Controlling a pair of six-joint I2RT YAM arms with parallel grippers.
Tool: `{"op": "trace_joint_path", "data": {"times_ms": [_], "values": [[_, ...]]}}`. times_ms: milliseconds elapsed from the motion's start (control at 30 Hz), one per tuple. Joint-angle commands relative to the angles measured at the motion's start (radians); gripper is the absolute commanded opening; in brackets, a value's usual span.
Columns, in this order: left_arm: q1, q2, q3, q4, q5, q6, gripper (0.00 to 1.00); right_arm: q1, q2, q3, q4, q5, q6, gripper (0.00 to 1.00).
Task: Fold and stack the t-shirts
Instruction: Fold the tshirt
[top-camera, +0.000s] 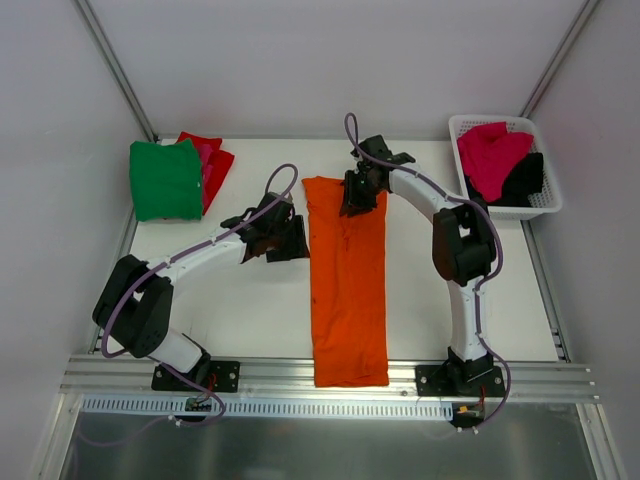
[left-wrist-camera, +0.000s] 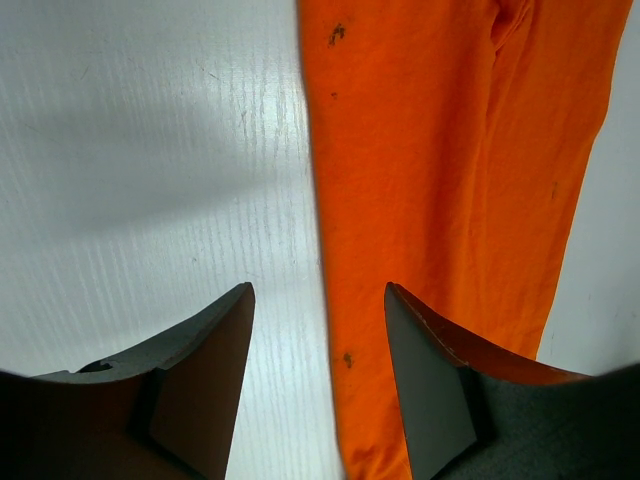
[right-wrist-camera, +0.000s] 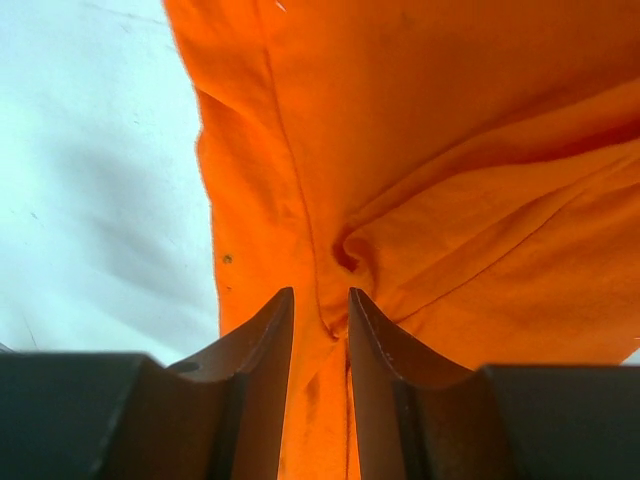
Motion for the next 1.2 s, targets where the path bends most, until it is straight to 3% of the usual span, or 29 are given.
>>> {"op": "trace_joint_path", "data": {"times_ms": [0, 1167], "values": [[0.010, -0.027, -0.008, 0.015, 0.020, 0.002, 0.55, 0.001, -0.013, 0.093, -0.056, 0.018, -0.028, 0.32], [0.016, -0.048, -0.035, 0.021, 0.028, -0.002, 0.55, -0.004, 0.040, 0.007, -0.048, 0.047, -0.046, 0.31]]}}
